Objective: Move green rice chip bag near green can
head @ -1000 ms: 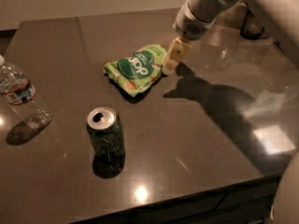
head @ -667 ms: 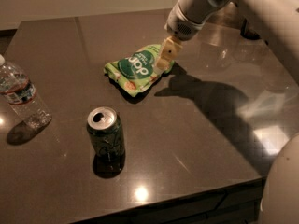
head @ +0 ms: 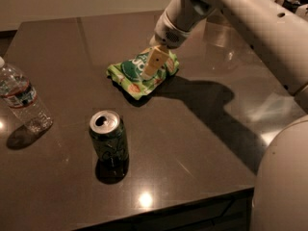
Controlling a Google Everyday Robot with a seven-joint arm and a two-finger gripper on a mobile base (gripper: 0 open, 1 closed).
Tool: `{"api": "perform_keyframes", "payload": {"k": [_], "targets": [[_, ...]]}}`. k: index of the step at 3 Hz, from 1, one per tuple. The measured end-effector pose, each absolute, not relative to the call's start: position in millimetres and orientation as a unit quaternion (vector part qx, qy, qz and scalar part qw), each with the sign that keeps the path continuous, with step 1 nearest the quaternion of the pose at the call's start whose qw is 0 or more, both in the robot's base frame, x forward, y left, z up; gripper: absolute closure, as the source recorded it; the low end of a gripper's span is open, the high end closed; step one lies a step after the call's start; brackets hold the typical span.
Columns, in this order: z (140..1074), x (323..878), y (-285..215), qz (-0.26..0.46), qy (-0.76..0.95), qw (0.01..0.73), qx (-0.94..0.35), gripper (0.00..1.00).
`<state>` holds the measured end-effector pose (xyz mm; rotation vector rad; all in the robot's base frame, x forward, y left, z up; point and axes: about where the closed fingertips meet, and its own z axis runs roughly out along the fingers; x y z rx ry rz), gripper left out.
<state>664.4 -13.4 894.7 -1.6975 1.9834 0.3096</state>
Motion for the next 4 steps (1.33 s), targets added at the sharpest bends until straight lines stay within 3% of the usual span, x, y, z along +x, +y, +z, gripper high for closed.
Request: {"api": "perform_keyframes", "payload": {"k": [3,4], "targets": [[907.4,632.5,-8.7,0.147,0.712,0.27,-0.632,0.91],[919.4,610.2,-23.1,0.151,0.71,0.28,-0.628,1.0]]}}
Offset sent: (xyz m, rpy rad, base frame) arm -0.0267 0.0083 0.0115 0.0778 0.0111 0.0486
